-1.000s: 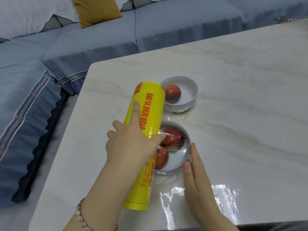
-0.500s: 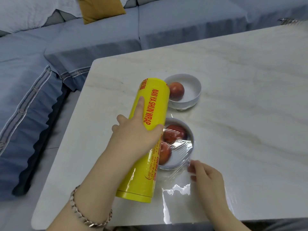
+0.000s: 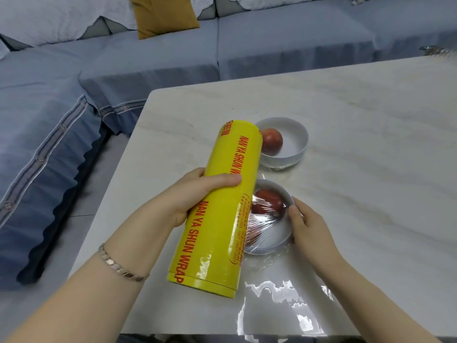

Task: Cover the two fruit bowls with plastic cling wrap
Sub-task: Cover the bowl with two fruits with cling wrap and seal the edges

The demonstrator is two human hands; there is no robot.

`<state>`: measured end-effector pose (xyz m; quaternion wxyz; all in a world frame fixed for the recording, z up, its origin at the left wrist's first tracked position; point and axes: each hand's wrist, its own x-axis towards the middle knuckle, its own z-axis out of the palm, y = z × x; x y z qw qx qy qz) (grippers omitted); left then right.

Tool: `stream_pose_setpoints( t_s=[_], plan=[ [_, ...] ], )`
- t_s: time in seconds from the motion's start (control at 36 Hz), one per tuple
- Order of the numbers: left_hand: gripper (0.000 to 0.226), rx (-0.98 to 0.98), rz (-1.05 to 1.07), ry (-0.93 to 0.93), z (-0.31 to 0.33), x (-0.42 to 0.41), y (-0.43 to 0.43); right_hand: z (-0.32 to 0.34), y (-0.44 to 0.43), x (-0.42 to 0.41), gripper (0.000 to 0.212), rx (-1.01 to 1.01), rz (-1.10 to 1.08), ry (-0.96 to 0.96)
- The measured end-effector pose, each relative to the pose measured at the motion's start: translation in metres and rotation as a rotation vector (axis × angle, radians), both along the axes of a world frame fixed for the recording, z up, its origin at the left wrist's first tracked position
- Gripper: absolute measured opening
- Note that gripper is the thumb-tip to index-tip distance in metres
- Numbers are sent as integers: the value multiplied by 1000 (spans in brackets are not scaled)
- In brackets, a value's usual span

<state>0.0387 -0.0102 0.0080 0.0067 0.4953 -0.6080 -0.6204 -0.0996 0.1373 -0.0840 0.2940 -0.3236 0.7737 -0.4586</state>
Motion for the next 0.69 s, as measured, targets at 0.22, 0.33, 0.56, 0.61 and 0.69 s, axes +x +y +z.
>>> stream_pose_setpoints(
  t_s=[0.22, 0.33, 0.56, 0.61, 0.69],
  plan=[
    [104, -432, 144, -195, -9, 25, 9, 3, -6, -3, 33, -43, 18, -13],
    [109, -490, 136, -322, -22, 36, 16, 1, -7, -3, 35, -30, 26, 12],
    [61, -100, 284, 48, -21, 52, -3, 1, -6, -5, 34, -32, 58, 23],
    [74, -7, 266, 93, -28, 53, -8, 1, -6, -6, 33, -37, 63, 27],
    [86, 24, 279, 120, -32, 53, -10, 1, -6, -7, 31, -38, 68, 35]
  ],
)
